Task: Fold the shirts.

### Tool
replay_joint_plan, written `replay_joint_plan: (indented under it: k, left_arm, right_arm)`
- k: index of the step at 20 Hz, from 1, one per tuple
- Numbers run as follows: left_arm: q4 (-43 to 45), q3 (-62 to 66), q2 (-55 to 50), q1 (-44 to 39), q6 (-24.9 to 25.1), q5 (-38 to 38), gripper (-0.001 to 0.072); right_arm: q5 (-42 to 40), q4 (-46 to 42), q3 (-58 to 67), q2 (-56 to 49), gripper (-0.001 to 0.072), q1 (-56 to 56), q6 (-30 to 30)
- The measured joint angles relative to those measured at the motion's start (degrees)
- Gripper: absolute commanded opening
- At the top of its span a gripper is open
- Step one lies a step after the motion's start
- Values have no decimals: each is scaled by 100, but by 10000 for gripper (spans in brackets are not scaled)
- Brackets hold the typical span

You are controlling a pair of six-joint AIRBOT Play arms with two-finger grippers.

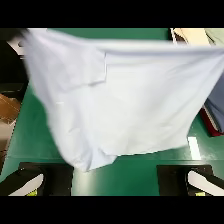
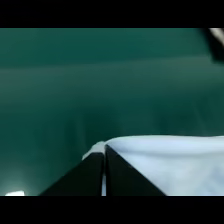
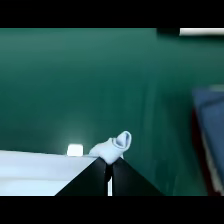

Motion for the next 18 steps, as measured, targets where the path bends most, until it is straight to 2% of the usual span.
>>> replay_joint_plan:
  k: [4,7,11,13,15,18]
  left_arm:
    - [22,-723,-1379,0,70,201,26]
    - [35,-896,-2194,9,225,723,25]
    - [22,-925,-2699,11,428,1589,26]
    - [13,-890,-2796,42,551,1742,26]
    - [-26,-833,-2837,114,634,1530,26]
    - [-79,-922,-2863,203,732,756,26]
  right_arm:
    - [7,-280,-542,-1268,16,402,44]
    - [-452,-330,-671,-2057,16,542,-55]
    - [-1193,-356,-632,-2680,17,570,-133]
    - [-1344,-352,-444,-2798,17,560,-199]
    - [-1268,-356,-243,-2839,17,542,-341]
    - [-892,-363,-133,-2835,16,538,-481]
